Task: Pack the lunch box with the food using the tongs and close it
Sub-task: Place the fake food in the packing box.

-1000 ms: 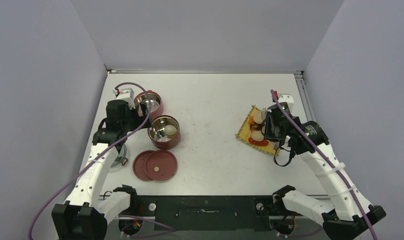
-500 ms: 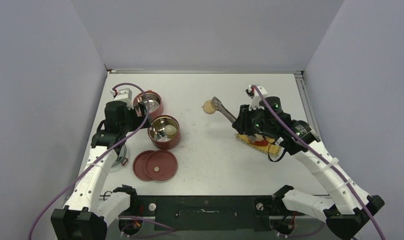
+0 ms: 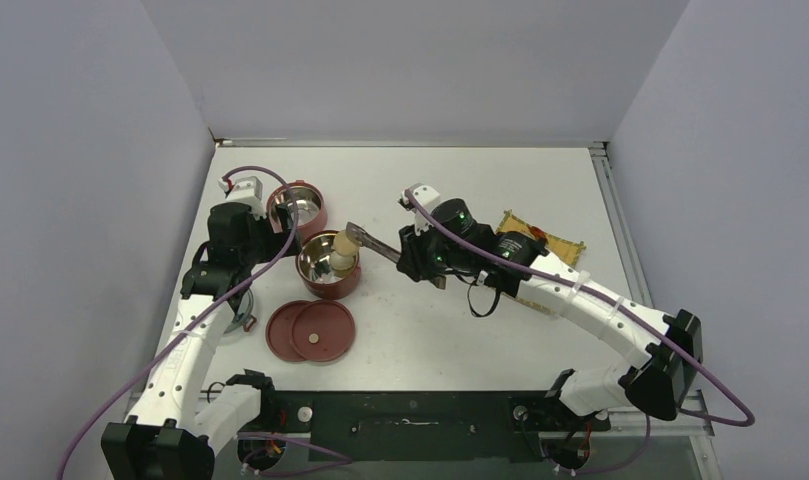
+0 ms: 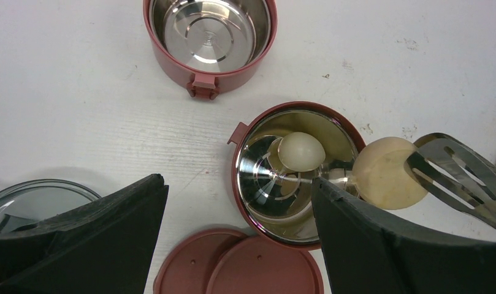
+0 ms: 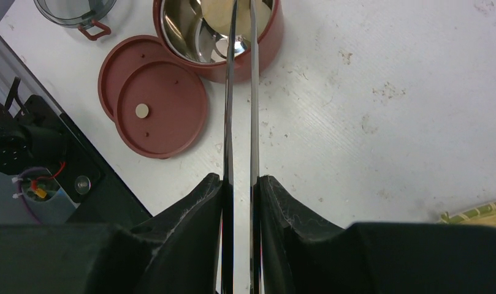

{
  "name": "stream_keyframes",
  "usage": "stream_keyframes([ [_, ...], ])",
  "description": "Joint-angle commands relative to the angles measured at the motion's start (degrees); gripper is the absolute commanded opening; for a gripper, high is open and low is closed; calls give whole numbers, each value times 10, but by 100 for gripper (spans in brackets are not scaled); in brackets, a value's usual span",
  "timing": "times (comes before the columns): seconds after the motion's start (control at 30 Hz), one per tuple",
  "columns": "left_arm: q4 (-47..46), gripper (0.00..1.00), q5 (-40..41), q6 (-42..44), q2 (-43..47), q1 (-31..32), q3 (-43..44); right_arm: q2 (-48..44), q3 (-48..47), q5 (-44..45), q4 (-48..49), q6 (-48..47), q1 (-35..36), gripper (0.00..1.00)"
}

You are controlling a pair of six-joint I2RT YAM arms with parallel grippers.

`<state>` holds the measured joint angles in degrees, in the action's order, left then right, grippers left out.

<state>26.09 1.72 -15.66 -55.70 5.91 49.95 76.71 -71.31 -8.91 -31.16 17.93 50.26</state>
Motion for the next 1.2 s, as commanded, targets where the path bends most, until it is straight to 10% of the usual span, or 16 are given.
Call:
stream_keyframes([
  [0.0, -24, 86, 0, 0, 8, 0, 0, 24, -40, -8, 76, -21, 14, 5],
  [0.4, -24, 86, 0, 3, 7, 0, 0, 126, -75, 9, 93, -47, 33, 6],
  [0.87, -21, 86, -5, 4, 1, 1, 1, 143, -88, 17, 86, -51, 33, 40],
  [1.17, -19, 86, 2, 4, 0, 0, 4, 126, -95, 18, 76, -54, 32, 40],
])
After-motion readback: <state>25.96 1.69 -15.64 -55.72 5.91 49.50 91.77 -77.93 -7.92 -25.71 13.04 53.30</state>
